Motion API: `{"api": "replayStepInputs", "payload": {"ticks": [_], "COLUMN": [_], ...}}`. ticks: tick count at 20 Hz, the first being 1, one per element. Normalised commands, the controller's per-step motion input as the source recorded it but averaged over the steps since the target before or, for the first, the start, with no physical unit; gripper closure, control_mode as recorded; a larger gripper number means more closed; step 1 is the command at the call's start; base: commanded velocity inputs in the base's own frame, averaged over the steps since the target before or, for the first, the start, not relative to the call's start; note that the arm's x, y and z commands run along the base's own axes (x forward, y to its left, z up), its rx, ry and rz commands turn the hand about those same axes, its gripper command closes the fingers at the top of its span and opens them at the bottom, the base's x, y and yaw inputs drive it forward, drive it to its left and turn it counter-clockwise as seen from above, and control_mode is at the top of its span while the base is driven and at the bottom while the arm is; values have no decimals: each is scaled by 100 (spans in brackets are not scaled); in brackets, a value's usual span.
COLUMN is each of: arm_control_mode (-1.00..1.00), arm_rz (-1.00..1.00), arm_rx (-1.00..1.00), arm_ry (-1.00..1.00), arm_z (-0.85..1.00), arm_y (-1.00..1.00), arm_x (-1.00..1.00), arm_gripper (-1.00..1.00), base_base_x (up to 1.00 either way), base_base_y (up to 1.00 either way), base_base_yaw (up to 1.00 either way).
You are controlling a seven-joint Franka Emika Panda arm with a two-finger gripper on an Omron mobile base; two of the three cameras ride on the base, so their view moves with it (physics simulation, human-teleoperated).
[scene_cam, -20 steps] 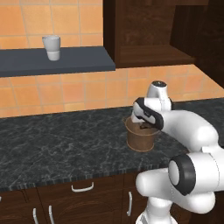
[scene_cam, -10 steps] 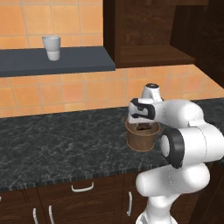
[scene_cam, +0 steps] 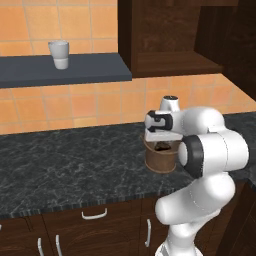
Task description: Open the cabinet, pick up the bread from the cabinet and place it in the basket. Then move the basket to the dining counter.
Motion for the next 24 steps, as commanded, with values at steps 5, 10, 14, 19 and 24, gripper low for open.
{"api": "replayStepInputs", "payload": {"ticks": [5, 10, 14, 19, 24], "arm_control_mode": [-100, -100, -100, -100, -100], "arm_rz": [0, 0, 0, 0, 0], "arm_rx": [2, 0, 0, 0, 0], "arm_ry": [1, 0, -1, -2, -5], "arm_z": [-15, -6, 0, 7, 13], "arm_y": [1, 10, 0, 0, 0], "arm_x": [7, 0, 0, -9, -27], "arm_gripper": [100, -100, -100, -100, -100], "base_base_x": [0, 0, 0, 0, 0], "base_base_y": [0, 0, 0, 0, 0], "base_base_yaw": [0, 0, 0, 0, 0]}}
